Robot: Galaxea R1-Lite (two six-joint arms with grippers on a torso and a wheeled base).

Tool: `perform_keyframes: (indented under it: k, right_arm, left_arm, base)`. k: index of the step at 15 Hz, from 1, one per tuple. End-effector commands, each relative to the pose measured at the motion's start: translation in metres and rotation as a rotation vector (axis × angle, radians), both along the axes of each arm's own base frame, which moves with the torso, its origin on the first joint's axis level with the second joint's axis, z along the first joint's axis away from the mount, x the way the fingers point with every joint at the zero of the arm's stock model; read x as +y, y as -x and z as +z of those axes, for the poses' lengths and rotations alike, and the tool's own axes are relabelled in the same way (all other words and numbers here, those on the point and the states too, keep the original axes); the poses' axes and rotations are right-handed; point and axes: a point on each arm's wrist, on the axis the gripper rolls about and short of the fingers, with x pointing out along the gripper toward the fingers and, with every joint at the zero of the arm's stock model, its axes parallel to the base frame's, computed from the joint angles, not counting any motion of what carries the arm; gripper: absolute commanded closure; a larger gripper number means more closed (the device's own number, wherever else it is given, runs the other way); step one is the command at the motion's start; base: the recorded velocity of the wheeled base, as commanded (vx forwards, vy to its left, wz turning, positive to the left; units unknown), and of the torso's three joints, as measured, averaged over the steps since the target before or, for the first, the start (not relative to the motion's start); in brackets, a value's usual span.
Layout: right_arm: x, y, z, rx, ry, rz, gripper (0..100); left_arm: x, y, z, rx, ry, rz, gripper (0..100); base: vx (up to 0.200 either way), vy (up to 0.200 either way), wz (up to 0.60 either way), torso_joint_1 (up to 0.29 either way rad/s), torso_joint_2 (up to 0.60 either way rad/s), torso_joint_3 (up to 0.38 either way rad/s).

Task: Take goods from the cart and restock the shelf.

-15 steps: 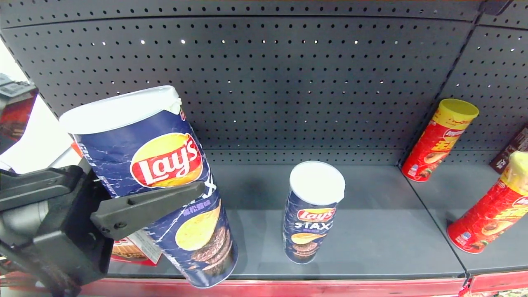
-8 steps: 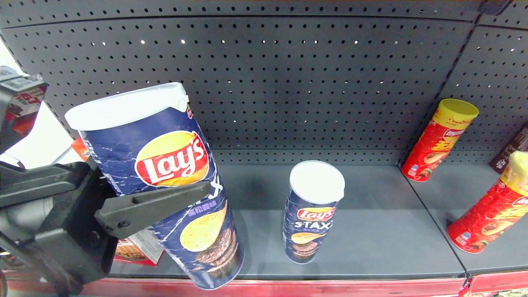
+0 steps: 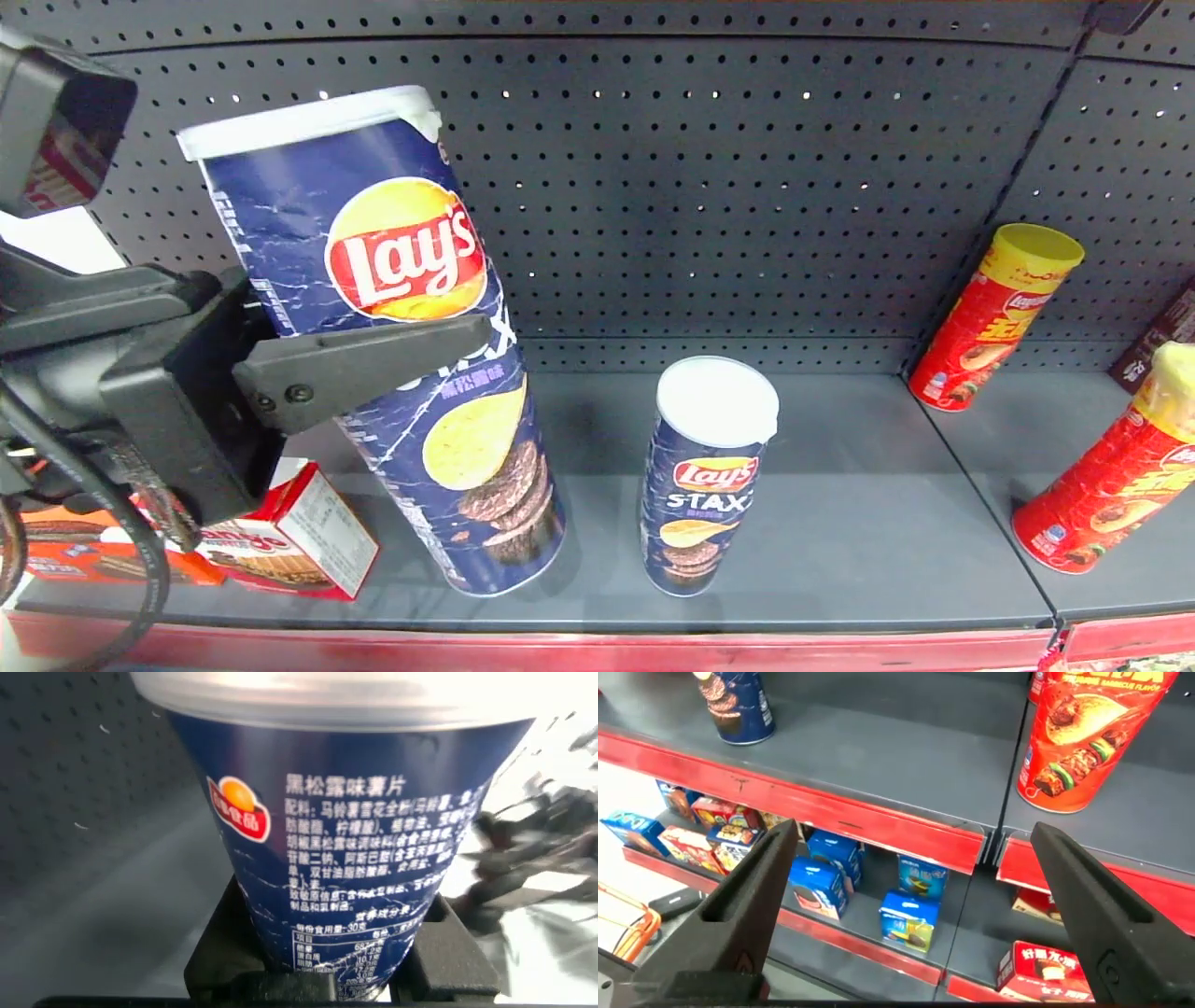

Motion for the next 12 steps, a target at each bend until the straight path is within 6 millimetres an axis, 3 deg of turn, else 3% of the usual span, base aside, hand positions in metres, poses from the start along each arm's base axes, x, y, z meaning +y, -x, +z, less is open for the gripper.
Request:
perform_keyframes:
  k: [1,5,7,9,12]
  right_arm:
    - [0.0,0.0,0.0,0.003,0.0,0.001,0]
    - [0.0,0.0,0.0,0.003,0.0,0.001,0]
    - [0.0,0.0,0.0,0.003,0.0,0.001,0]
    - [0.0,0.0,0.0,0.002,0.004,0.004,0]
    - [0.0,0.0,0.0,0.001,0.007,0.005,0]
  left_arm:
    - [-0.002,-0.026,-0.015,-0.001,-0.066,0.07,100]
    - [-0.005,-0.036,-0.01,0.02,-0.094,0.101,100]
    - [-0.008,-0.049,-0.017,-0.066,-0.179,0.106,100]
    - [-0.012,-0.065,-0.015,-0.08,-0.197,0.105,100]
    - [-0.019,-0.094,-0.011,-0.099,-0.17,-0.046,100]
  base:
    - [0.0,0.0,0.0,0.0,0.0,0.0]
    - [0.0,0.0,0.0,0.0,0.0,0.0]
    - [0.0,0.0,0.0,0.0,0.0,0.0]
    - [0.0,0.0,0.0,0.0,0.0,0.0]
    - [0.0,0.0,0.0,0.0,0.0,0.0]
